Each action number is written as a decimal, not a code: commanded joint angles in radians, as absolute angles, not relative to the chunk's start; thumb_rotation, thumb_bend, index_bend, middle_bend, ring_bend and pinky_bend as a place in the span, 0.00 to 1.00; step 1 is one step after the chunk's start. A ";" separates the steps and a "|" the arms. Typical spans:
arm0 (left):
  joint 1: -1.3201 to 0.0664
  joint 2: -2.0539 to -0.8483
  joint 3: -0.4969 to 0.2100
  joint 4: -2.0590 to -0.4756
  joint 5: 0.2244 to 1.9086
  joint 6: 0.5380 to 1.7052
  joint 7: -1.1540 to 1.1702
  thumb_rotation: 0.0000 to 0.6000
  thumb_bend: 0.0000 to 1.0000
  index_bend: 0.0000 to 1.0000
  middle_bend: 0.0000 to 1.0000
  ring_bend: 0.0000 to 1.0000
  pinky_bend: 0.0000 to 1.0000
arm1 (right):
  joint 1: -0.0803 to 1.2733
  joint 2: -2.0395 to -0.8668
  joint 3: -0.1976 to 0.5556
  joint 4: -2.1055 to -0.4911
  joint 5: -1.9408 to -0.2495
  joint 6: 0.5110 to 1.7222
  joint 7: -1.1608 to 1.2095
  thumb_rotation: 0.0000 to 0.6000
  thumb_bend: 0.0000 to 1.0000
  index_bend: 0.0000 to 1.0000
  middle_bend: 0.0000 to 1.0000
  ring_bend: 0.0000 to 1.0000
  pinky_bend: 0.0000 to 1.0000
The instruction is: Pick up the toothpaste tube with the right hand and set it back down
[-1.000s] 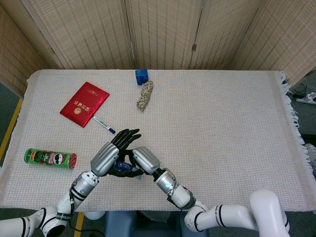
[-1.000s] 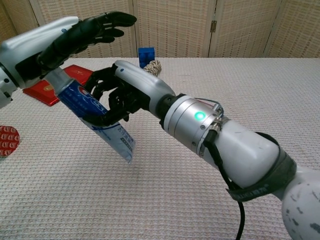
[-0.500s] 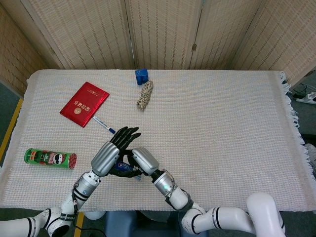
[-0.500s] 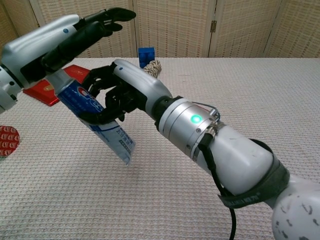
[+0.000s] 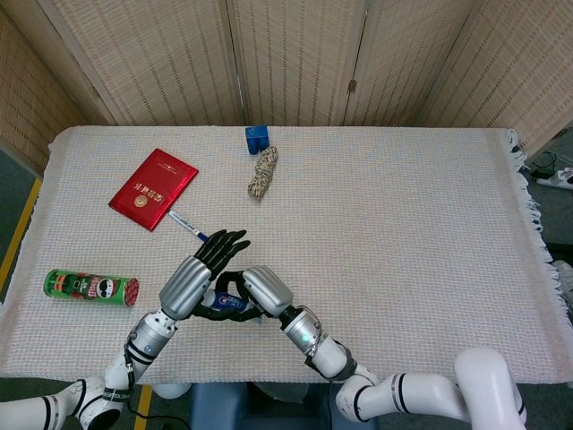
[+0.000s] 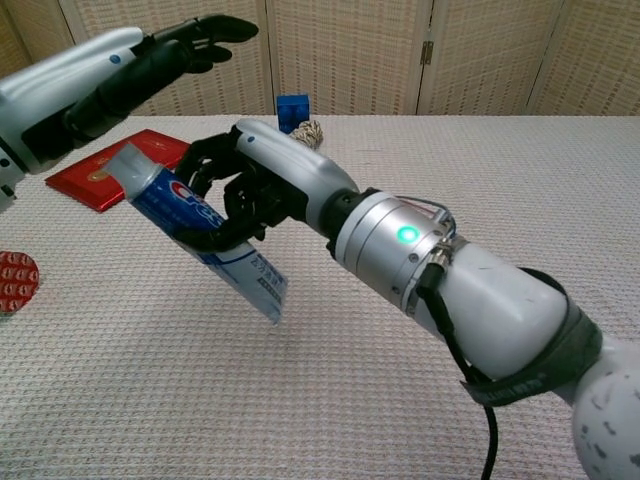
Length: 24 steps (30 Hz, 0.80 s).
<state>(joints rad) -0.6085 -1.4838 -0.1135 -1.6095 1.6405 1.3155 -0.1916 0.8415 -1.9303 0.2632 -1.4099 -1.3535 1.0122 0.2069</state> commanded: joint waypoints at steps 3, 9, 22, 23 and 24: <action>-0.584 -1.440 -0.098 -1.593 1.626 1.322 -0.213 0.03 0.14 0.00 0.04 0.00 0.00 | 0.848 -1.814 0.243 -1.453 -1.298 0.939 0.009 1.00 0.87 0.72 0.63 0.74 0.71; -0.557 -1.391 -0.078 -1.579 1.615 1.327 -0.220 0.03 0.14 0.00 0.04 0.00 0.00 | 0.880 -1.755 0.241 -1.455 -1.175 0.862 -0.209 1.00 0.87 0.69 0.58 0.69 0.65; -0.520 -1.339 -0.062 -1.550 1.585 1.318 -0.228 0.04 0.14 0.00 0.04 0.00 0.00 | 0.939 -1.752 0.220 -1.449 -0.995 0.845 -0.465 1.00 0.74 0.03 0.12 0.24 0.20; -0.517 -1.334 -0.062 -1.547 1.580 1.317 -0.229 0.03 0.14 0.00 0.04 0.00 0.00 | 0.932 -1.745 0.222 -1.462 -1.014 0.858 -0.445 1.00 0.74 0.01 0.10 0.22 0.18; -0.515 -1.330 -0.063 -1.544 1.574 1.316 -0.230 0.03 0.14 0.00 0.04 0.00 0.00 | 0.924 -1.736 0.224 -1.476 -1.030 0.869 -0.426 1.00 0.73 0.00 0.07 0.20 0.16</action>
<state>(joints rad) -0.5170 -1.3329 -0.0624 -1.5460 1.5773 1.3170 -0.2291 0.9337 -1.7495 0.2235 -1.4528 -0.9917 0.8442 -0.4637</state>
